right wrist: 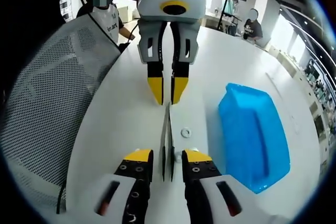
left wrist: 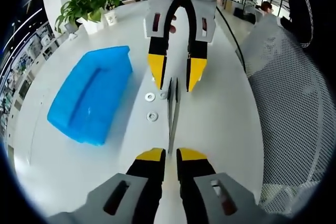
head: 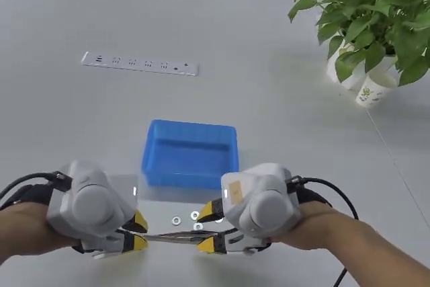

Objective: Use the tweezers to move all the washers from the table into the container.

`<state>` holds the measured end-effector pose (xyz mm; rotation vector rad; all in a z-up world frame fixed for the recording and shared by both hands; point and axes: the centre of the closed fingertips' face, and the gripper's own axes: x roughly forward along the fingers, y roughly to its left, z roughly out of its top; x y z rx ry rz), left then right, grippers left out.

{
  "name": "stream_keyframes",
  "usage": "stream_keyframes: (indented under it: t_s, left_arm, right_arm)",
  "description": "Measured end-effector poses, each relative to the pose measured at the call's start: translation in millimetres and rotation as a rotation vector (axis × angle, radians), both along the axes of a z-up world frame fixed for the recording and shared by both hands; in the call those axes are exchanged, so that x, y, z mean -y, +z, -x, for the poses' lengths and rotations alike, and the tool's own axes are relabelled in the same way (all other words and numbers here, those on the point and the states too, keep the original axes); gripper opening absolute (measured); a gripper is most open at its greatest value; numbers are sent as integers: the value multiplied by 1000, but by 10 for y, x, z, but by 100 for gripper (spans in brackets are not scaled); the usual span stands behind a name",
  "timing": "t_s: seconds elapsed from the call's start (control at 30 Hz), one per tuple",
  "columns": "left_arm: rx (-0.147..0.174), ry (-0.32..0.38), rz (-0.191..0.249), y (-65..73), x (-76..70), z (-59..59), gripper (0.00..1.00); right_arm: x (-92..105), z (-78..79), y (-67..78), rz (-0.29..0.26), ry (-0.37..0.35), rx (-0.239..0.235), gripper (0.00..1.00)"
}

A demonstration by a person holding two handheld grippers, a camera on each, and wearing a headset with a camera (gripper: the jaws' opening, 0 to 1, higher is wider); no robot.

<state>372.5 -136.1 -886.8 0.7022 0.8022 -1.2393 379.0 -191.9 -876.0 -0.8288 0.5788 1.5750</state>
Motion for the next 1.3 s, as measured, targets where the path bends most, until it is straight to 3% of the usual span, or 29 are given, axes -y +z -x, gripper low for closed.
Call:
stream_keyframes:
  t_s: [0.17,0.43,0.97,1.3]
  left_arm:
    - [3,-26,-21,-43,-20,6,8]
    - [-6,-34,-6,-33,-18,2,6]
    - [-14,-25,-4,-29,-19,6,5]
    - [21,-33,26,164,20,-9,5]
  right_arm:
    - [-44,30,-61,16,26,-16,21]
    - [-77,20,-154,55,70,-12,17]
    - [-79,12,-160,82,45,-6,11]
    - [-27,0,-88,63,12,-10,10]
